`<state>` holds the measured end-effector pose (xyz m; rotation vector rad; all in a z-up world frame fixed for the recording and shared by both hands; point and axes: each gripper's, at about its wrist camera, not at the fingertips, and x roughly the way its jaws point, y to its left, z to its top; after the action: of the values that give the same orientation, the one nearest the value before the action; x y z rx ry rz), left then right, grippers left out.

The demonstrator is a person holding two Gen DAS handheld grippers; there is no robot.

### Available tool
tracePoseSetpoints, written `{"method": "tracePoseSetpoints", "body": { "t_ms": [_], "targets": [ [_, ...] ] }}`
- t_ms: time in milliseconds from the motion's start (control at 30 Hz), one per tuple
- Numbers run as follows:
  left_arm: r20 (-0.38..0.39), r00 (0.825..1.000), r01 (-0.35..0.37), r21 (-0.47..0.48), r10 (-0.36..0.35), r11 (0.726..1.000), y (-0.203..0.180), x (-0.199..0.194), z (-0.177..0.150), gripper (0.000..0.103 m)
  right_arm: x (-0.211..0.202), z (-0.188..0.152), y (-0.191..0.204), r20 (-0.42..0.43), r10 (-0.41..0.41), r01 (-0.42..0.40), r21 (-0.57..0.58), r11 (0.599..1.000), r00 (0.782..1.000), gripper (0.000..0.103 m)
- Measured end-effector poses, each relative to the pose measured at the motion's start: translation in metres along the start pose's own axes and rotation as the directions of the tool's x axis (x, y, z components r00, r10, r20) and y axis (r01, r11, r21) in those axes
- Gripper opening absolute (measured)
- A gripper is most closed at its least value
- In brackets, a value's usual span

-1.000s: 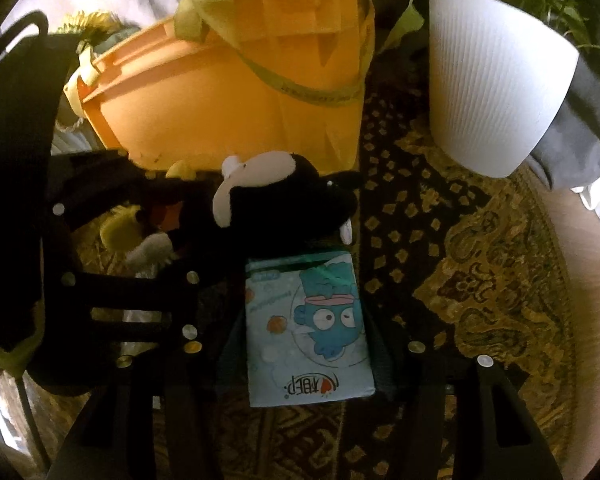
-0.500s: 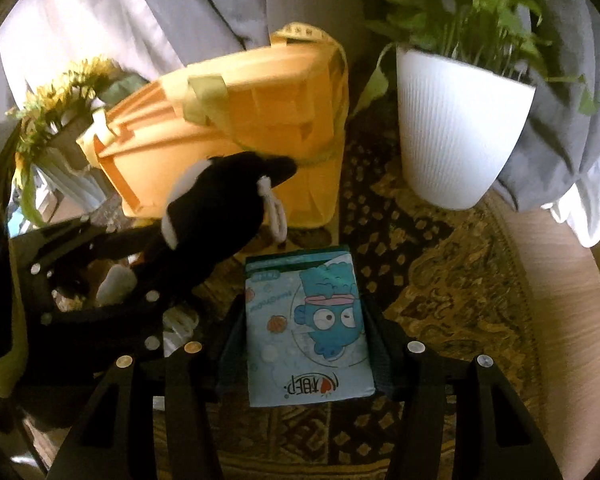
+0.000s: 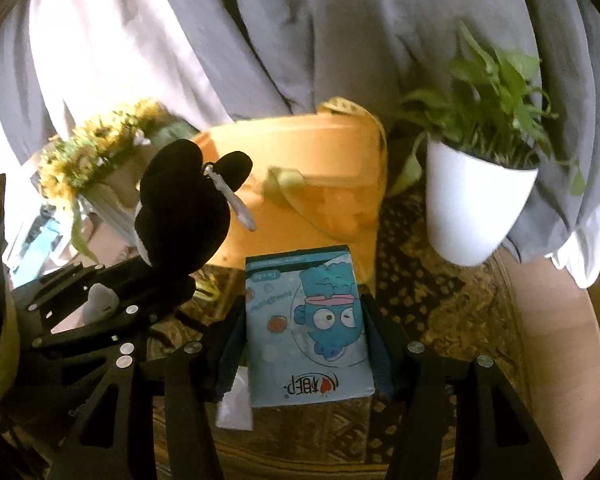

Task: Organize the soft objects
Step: 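Grasp the Mickey plush with the left tool while the right tool grasps the blue packet, then lift both items over the orange crate and release them inside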

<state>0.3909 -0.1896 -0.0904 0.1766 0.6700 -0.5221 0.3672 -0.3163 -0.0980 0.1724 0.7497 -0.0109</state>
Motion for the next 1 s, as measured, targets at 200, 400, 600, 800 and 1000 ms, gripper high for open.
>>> {"method": "tracePoseSetpoints", "body": {
  "t_ms": [200,400,600,800,1000],
  "targets": [
    [0.060,0.998,-0.015,-0.065,0.019,0.998,0.017,-0.029,0.007,0.040,-0.014,0.018,0.017,0.051,0.025,-0.024,-0.011,1.000,0.998,0.055],
    [0.111,0.992,-0.047,-0.109,0.059,0.993,0.032,-0.050,0.019,0.040,-0.025,0.034,0.033,0.095,0.042,-0.039,-0.030,0.999,0.995,0.055],
    [0.163,0.984,-0.051,-0.136,0.073,0.989,0.045,-0.062,0.040,0.040,-0.029,0.057,0.043,0.125,0.056,-0.050,-0.049,0.998,0.991,0.055],
    [0.216,0.971,-0.075,-0.108,0.097,0.991,0.055,-0.069,0.072,0.040,-0.033,0.088,0.049,0.176,0.063,-0.052,-0.065,0.997,0.982,0.055],
    [0.253,0.961,-0.105,-0.051,0.114,0.993,0.063,-0.063,0.106,0.040,-0.028,0.126,0.053,0.203,0.063,-0.043,-0.102,0.994,0.977,0.055]
  ]
}}
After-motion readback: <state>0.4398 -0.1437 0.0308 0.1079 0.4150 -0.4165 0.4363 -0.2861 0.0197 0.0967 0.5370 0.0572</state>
